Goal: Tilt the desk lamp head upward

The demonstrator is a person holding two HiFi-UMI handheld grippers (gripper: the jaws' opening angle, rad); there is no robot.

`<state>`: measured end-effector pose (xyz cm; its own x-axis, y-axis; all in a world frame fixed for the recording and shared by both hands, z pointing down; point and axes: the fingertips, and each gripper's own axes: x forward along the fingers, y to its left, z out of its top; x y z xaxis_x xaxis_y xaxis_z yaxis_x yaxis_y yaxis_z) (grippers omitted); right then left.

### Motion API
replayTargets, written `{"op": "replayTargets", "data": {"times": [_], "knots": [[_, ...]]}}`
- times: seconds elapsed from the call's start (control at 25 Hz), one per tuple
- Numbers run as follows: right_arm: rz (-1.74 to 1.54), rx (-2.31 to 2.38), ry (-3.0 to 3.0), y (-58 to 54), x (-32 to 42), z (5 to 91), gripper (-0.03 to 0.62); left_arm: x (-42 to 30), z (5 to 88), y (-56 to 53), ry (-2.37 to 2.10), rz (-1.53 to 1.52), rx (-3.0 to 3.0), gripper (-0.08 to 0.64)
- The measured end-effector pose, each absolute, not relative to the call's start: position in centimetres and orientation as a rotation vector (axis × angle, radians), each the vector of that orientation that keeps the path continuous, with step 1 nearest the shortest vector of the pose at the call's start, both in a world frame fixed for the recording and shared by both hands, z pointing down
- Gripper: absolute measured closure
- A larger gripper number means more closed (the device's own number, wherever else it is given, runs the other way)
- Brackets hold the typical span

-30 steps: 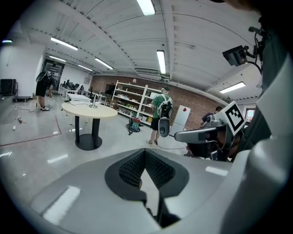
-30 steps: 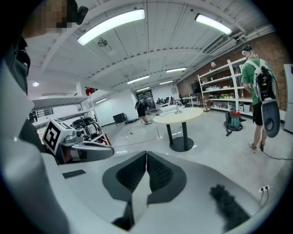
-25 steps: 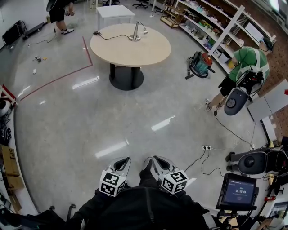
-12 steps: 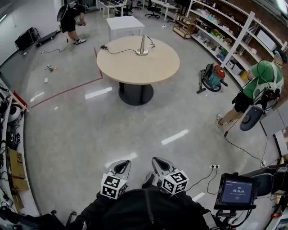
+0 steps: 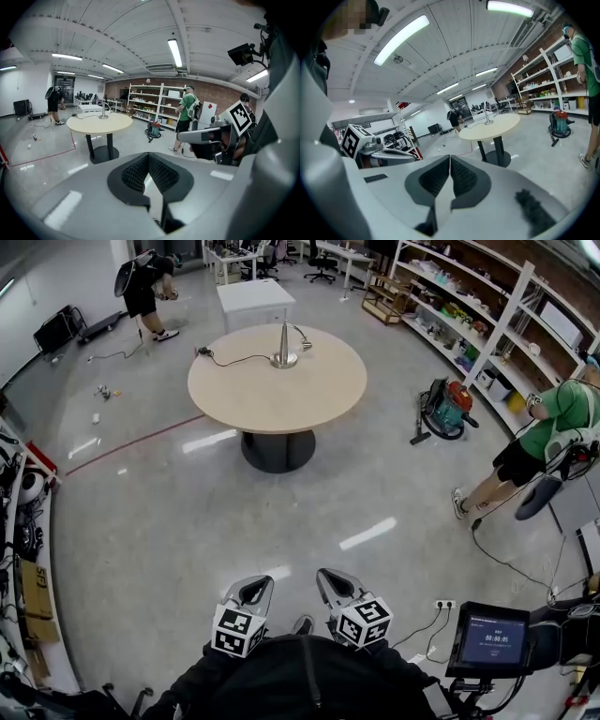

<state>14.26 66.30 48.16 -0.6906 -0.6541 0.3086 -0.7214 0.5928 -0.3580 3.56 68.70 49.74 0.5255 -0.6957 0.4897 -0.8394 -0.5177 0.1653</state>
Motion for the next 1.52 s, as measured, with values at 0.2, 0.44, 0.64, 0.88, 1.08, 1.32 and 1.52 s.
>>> {"op": "replayTargets", "data": {"times": [0.2, 0.44, 0.64, 0.88, 1.08, 1.32, 1.52], "knots": [[0.738, 1.16, -2.677, 66.0, 14.7, 48.6, 0.586, 4.2, 50.0, 68.7, -1.263, 0.521, 2.398, 0.554], [0.757, 1.158, -2.66, 63.1, 16.4, 48.8, 0.584, 5.5, 49.9, 65.8, -1.269, 0.504, 2.363, 0.552], [0.757, 1.213, -2.629, 58.4, 18.0, 49.7, 0.584, 7.1, 50.9, 60.8, -1.212, 0.516, 2.389, 0.554], [0.758, 1.305, -2.578, 52.9, 18.1, 50.5, 0.584, 6.9, 51.5, 54.3, -1.14, 0.518, 2.435, 0.554], [0.761, 1.363, -2.53, 48.4, 16.7, 50.3, 0.584, 5.2, 51.6, 49.4, -1.082, 0.499, 2.459, 0.552], [0.765, 1.373, -2.512, 42.4, 12.7, 50.5, 0.583, 1.3, 52.3, 43.1, -1.05, 0.459, 2.446, 0.554], [0.746, 1.392, -2.508, 37.0, 9.3, 51.7, 0.583, -2.5, 53.3, 37.7, -1.055, 0.369, 2.465, 0.554]]}}
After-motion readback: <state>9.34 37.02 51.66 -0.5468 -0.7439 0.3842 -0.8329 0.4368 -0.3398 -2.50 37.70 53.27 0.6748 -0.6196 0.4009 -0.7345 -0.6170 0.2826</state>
